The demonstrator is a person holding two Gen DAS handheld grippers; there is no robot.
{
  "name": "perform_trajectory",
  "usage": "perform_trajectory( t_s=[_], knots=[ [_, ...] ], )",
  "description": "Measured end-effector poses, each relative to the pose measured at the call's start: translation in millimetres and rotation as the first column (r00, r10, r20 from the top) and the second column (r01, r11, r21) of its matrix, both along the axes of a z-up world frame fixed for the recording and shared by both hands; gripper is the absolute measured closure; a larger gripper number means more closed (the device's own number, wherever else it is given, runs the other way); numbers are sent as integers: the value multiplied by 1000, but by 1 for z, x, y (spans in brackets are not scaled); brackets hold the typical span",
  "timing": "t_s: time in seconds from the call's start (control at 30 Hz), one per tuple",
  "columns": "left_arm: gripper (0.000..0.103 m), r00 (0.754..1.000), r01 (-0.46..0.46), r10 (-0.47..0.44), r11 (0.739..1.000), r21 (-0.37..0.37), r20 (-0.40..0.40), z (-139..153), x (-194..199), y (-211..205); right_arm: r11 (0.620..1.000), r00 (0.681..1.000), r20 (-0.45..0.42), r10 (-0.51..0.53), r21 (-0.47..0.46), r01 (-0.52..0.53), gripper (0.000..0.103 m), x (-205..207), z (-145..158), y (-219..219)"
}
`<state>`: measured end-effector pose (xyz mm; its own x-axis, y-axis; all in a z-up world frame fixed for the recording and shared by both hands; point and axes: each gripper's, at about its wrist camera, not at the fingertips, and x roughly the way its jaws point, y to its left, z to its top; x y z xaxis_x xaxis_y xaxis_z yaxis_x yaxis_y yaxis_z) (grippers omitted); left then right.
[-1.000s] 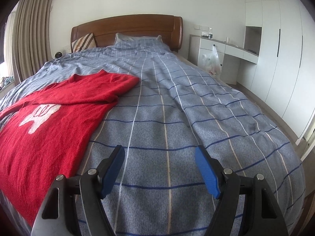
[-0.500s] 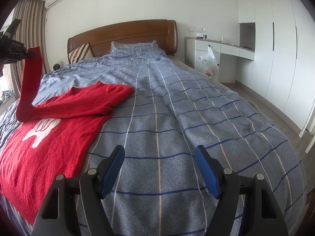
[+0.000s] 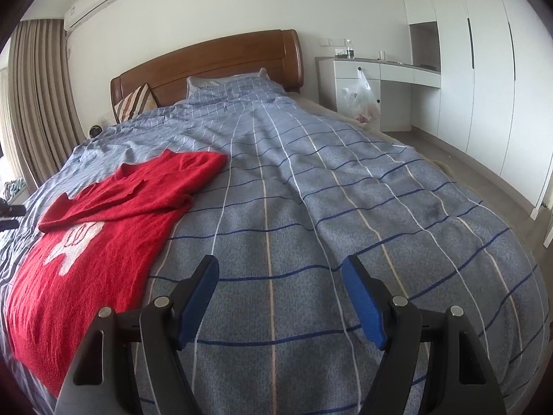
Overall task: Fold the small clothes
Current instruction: 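Grasp the straight sleeve with the left tool and fold it across the body, then release the folded sleeve and lift the open left tool away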
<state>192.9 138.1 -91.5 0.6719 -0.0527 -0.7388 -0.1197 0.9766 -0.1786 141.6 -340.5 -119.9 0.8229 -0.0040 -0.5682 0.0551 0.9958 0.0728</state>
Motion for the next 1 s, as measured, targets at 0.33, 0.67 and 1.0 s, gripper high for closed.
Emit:
perform_trajectory(
  t_s=[0.33,0.67,1.0],
  knots=[
    [8,985,-172,173,985,15,-11,-65,-48,47,996,999,-20,29,-84,-30,30,-3,-7,17],
    [1,991,-129,128,991,35,39,-76,-52,43,997,999,-39,23,-76,-26,30,-1,-11,16],
    [0,991,-129,127,990,52,45,-79,-53,40,999,999,-41,14,-46,-16,30,2,-10,10]
  ],
)
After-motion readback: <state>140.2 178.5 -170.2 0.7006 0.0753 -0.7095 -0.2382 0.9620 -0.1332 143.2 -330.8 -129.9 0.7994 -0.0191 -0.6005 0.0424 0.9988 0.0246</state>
